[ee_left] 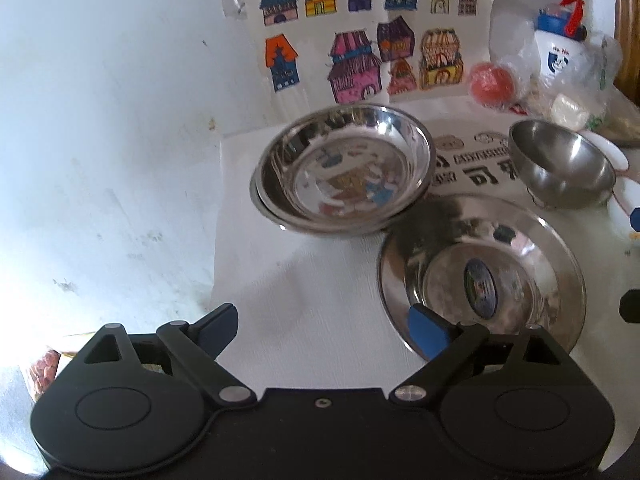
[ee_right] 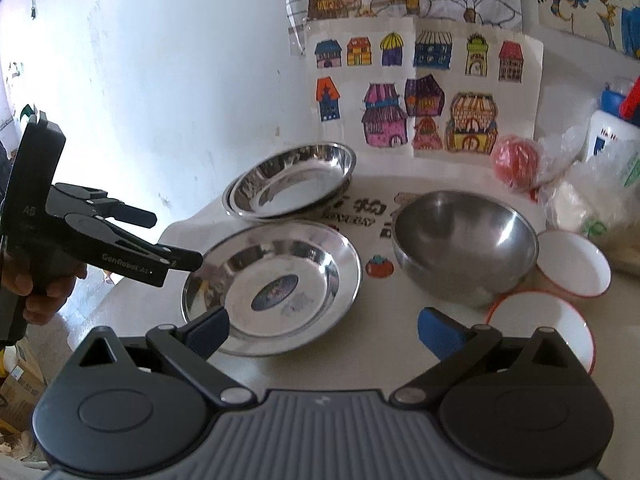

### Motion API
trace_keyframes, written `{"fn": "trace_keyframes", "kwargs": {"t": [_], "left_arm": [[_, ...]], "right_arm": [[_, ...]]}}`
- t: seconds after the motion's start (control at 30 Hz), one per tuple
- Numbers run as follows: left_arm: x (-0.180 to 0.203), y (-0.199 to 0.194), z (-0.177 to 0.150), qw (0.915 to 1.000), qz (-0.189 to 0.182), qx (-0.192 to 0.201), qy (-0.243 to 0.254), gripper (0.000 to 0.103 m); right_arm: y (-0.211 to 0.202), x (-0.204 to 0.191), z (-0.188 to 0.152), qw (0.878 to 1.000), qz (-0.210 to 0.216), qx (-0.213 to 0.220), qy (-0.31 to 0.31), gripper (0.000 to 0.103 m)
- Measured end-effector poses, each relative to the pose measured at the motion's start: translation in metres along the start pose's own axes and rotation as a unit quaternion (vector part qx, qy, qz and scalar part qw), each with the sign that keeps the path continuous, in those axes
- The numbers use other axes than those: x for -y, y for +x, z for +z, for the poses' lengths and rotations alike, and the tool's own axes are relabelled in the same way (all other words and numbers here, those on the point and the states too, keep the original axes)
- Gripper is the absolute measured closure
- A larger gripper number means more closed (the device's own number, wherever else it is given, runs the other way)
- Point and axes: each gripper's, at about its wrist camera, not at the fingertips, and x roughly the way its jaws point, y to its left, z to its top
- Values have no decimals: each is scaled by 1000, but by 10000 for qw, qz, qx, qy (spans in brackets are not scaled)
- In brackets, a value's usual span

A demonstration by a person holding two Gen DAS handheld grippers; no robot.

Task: Organize plates and bowls
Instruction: 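Withdraw both grippers from the stacked steel dishes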

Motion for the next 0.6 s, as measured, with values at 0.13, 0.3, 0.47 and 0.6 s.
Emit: {"fn": "trace_keyframes", "kwargs": {"t": [0.13,0.3,0.47,0.6], "left_arm": [[3,2,-2,10000,-18,-71,60,10],[6,-1,-4,9998,-78,-99,142,10],[6,-3,-5,9997,-142,-106,148,10],[3,-3,-3,9996,-244,-156,75,10]], "right_arm": [[3,2,-4,9999,40,-152,14,0],[1,3,-8,9997,55,-228,25,1],[4,4,-9,9996,60,-251,99,1],[9,6,-6,9995,69,-265,145,3]]}}
